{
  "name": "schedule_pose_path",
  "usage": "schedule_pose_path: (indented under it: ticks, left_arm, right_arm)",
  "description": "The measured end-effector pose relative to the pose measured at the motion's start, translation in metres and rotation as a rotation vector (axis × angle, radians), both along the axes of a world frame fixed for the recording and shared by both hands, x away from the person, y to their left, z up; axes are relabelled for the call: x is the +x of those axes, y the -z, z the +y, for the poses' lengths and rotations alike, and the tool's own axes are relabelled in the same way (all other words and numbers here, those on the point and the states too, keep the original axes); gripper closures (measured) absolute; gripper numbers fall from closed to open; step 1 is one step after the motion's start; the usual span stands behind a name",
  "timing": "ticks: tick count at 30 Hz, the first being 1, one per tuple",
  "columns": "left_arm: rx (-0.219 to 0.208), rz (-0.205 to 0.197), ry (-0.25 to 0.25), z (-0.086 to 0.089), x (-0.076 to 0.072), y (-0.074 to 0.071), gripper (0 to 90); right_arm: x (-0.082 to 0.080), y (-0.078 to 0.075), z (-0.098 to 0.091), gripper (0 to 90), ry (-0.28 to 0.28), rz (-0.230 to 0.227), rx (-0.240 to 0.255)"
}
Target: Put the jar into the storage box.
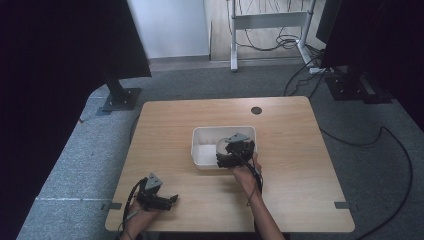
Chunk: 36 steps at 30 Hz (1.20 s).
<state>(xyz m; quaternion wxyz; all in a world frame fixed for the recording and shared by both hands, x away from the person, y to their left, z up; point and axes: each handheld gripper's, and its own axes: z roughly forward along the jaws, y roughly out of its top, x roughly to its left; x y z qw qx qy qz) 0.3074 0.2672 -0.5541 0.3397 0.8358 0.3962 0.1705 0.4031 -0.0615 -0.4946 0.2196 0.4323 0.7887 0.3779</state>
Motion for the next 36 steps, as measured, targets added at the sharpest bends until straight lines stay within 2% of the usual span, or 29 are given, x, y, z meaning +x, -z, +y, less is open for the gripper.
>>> schedule_pose_path:
  ticks: [10, 36]
  left_arm:
    - [0.0, 0.0, 0.0, 0.0, 0.0, 0.0, 0.1]
    - [0.001, -0.001, 0.001, 0.0, 0.0, 0.0, 0.2]
  right_arm:
    - [-0.008, -0.001, -0.008, 2.5, 0.0, -0.008, -0.006]
    - [-0.034, -0.005, -0.027, 2.8, -0.059, -0.016, -0.021]
